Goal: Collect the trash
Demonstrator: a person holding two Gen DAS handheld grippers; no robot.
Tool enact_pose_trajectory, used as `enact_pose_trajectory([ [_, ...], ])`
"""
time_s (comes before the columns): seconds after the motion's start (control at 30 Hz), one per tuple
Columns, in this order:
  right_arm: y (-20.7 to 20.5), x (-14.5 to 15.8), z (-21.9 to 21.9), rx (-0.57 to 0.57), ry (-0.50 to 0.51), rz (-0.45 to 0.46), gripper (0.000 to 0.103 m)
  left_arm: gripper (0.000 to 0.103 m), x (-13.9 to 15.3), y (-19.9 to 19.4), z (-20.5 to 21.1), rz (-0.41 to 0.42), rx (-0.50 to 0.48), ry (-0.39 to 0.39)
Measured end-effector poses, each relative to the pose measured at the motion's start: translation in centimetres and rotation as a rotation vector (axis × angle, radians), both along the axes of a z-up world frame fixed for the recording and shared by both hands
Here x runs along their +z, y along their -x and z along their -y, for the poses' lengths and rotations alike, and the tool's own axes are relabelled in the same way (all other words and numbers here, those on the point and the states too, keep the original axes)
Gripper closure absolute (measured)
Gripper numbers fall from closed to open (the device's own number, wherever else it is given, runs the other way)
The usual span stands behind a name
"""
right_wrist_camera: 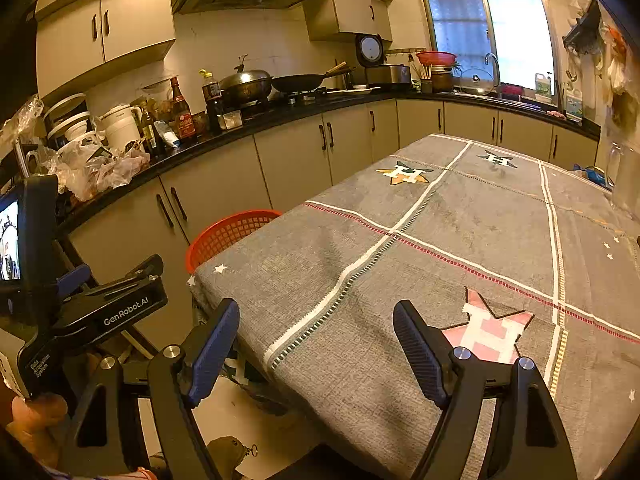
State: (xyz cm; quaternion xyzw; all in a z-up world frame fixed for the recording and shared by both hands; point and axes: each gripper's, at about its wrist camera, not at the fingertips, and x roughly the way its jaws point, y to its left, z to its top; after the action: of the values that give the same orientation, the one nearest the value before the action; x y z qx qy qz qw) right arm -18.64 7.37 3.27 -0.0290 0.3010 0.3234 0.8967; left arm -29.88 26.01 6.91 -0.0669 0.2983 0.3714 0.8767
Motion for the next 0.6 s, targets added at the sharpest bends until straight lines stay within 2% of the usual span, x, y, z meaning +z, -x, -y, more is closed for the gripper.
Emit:
enact_pose_trajectory([
  [0.6, -0.3, -1.0, 0.0, -0.001, 0.011, -0.009, 0.019, 0.0, -1.1, -0.5, 0.1, -0.034, -0.026, 0.032],
])
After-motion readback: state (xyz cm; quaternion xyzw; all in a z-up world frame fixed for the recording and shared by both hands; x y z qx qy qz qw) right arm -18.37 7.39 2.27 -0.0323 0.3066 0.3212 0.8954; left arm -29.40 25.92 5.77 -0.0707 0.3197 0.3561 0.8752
